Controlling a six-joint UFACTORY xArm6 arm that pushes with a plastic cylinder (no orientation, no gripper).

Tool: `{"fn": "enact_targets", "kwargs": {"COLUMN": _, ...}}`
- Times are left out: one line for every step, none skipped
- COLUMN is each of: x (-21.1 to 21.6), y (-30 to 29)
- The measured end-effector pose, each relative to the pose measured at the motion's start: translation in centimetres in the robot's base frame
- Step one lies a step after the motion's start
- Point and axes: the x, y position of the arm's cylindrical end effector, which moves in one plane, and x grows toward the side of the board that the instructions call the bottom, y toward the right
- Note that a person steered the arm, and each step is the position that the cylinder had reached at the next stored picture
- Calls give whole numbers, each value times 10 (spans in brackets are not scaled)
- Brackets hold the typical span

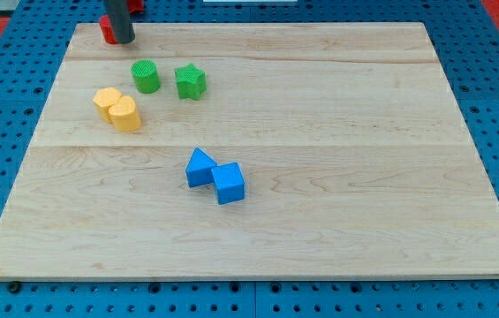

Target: Push green blocks towards right

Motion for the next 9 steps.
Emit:
{"fn": "enact_targets", "kwargs": {"x": 0, "y": 0}}
{"fn": "enact_targets", "kwargs": {"x": 2, "y": 14}}
{"fn": "enact_targets", "kwargs": {"x": 25, "y": 23}}
{"fn": "enact_targets", "kwargs": {"x": 44, "y": 35}}
{"fn": "enact_targets", "kwargs": {"x": 68, "y": -4}}
{"fn": "enact_targets", "kwargs": {"x": 92, "y": 14}}
{"fn": "enact_targets", "kwargs": {"x": 80, "y": 74}}
{"fn": "enact_targets", "kwargs": {"x": 64, "y": 134}}
{"fn": "enact_targets", "kwargs": {"x": 81, "y": 125}}
